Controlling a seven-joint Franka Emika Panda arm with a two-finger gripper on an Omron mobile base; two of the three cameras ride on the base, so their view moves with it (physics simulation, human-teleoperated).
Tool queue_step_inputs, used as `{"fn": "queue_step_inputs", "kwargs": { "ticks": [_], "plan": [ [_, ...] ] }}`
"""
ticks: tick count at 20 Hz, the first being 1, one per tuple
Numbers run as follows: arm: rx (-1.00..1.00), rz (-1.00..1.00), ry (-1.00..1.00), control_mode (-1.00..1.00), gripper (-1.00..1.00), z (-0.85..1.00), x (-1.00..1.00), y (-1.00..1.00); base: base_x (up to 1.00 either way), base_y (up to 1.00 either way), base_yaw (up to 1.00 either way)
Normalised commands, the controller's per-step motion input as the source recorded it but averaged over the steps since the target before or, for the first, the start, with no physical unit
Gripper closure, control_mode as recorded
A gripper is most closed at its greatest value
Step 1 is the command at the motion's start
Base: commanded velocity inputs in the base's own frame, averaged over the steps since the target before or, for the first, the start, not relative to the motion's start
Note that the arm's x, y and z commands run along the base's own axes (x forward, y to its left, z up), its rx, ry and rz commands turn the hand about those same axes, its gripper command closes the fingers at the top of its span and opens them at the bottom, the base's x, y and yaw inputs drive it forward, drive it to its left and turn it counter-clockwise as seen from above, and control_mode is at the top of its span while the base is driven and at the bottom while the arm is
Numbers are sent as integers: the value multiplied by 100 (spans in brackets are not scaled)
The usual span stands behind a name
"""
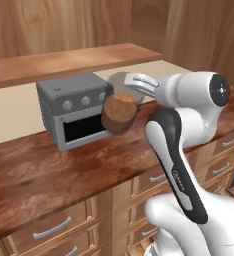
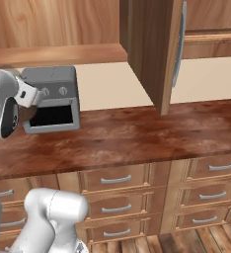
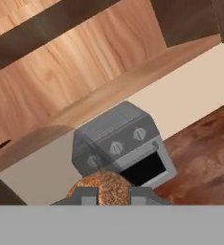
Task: Pick the jar and jar from the dining table and place them in the open cabinet. Close the cabinet after placing the objects.
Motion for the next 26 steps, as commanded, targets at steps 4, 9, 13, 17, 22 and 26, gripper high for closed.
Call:
{"fn": "queue_step_inputs", "kwargs": {
  "ticks": [4,9,13,17,22,26],
  "plan": [
    [18,-7,0,-100,100,100,-90,-8,0,0,0],
    [13,-3,-24,-100,100,72,-11,2,0,0,0],
    [0,-9,-33,-100,100,88,99,47,0,0,0],
    [0,-10,-3,-100,100,27,97,57,0,0,0],
    [0,-2,1,-100,100,-9,97,44,0,0,0],
    [0,0,1,-100,100,2,100,17,0,0,0]
  ]
}}
